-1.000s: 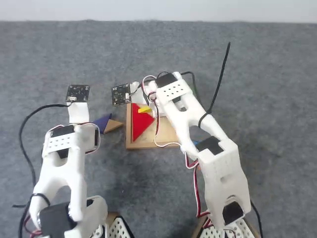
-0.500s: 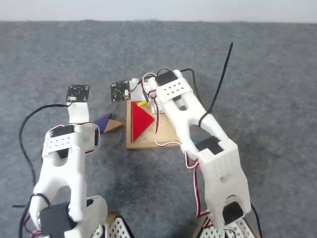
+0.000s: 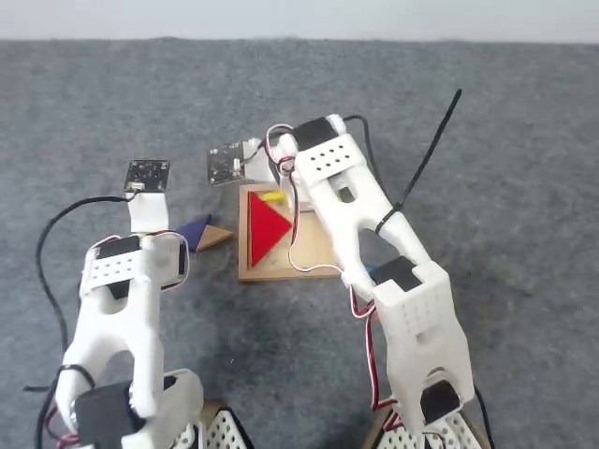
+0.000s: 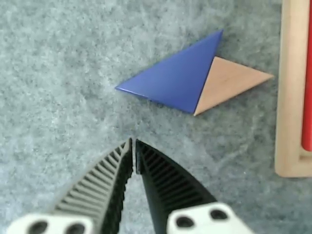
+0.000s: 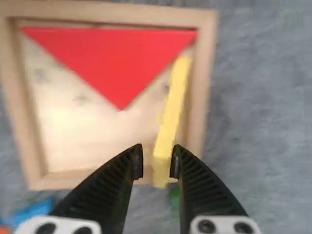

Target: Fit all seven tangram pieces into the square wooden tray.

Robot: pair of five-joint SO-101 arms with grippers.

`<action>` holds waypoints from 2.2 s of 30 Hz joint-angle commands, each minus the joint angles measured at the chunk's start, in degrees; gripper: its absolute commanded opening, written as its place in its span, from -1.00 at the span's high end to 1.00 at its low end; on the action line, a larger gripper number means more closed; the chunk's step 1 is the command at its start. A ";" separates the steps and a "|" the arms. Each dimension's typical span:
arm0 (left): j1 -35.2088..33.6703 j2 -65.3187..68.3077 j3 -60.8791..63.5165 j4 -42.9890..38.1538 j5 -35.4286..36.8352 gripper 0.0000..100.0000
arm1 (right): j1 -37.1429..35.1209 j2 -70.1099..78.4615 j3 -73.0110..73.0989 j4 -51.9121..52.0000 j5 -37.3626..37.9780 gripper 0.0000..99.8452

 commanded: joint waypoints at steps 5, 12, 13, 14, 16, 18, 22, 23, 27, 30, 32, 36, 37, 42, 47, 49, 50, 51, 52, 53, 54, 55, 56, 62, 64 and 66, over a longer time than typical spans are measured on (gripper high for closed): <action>-0.44 -0.97 -0.22 -0.97 -0.26 0.97 | -2.86 -1.54 -3.87 9.27 -0.79 0.78; -0.53 -0.97 -0.22 -0.97 -0.26 0.97 | -2.95 -4.62 -3.96 10.68 -2.73 0.78; -0.53 -0.97 -0.22 -0.97 -0.26 0.97 | -2.95 -5.58 -3.87 11.47 -3.96 0.78; -0.53 -0.97 -0.22 -0.97 -0.26 0.97 | -2.95 -6.46 -3.78 12.44 -4.48 0.79; -0.53 -0.97 -0.22 -0.97 -0.26 0.97 | -2.59 -7.87 -3.78 15.69 -4.66 0.79; -0.53 -0.97 -0.22 -0.97 -0.26 0.97 | -1.36 -8.40 -3.43 17.80 -4.92 0.79; -0.53 -0.97 -0.22 -0.88 -0.26 0.97 | 2.33 -6.37 0.26 12.35 -5.63 0.79; -0.53 -0.97 -0.22 -0.88 -0.26 0.97 | 3.12 -5.32 1.49 9.27 -6.95 0.79; -0.53 -0.97 -0.22 -0.97 -0.26 0.97 | 4.79 -0.66 2.90 -0.04 -16.00 0.90; -0.53 -0.97 -0.22 -0.97 -0.26 0.97 | 5.49 1.19 2.81 -3.47 -17.41 0.97; -0.53 -0.97 -0.22 -0.97 -0.26 0.97 | 5.49 1.89 2.81 -4.18 -17.49 0.96; -0.53 -0.97 -0.22 -0.97 -0.26 0.97 | 5.49 2.95 2.81 -6.90 -17.49 0.99; -0.53 -0.97 -0.22 -0.97 -0.26 0.97 | 5.49 3.56 2.81 -8.04 -17.49 0.99; -0.53 -0.97 -0.22 -0.97 -0.26 0.97 | 4.18 5.76 2.81 -12.44 -17.49 0.99; -0.53 -0.97 -0.22 -0.97 -0.26 0.97 | 1.98 4.62 2.81 -12.88 -17.58 0.99; -0.53 -0.97 -0.22 -0.97 -0.26 0.97 | 1.98 3.74 2.81 -12.79 -17.58 0.99; -0.53 -0.97 -0.22 -0.97 -0.26 0.97 | 2.24 3.30 2.81 -12.70 -17.58 0.99; -0.53 -0.97 -0.22 -0.97 -0.26 0.97 | 2.42 2.95 2.81 -12.44 -17.67 0.99; -0.53 -0.97 -0.22 -0.97 -0.26 0.97 | 2.51 2.33 2.81 -12.26 -18.46 0.99; -0.53 -0.97 -0.22 -0.97 -0.26 0.97 | 2.77 1.45 2.81 -11.91 -20.22 0.99; -0.53 -0.97 -0.22 -0.97 -0.26 0.97 | 3.47 0.13 2.81 -11.38 -22.07 0.99; -0.53 -0.97 -0.22 -0.97 -0.26 0.97 | 4.18 -1.71 2.81 -10.86 -23.56 0.99; -0.53 -0.97 -0.22 -0.97 -0.26 0.97 | 4.97 -4.09 2.81 -10.33 -24.53 0.99; -0.53 -0.97 -0.22 -0.97 -0.26 0.97 | 11.38 -20.09 3.78 -1.19 -29.89 0.99; -0.53 -0.97 -0.22 -0.97 -0.26 0.97 | 12.53 -24.84 6.33 1.98 -29.80 0.99; -0.53 -0.97 -0.22 -0.97 -0.26 0.97 | 13.49 -29.41 11.16 3.03 -29.80 0.99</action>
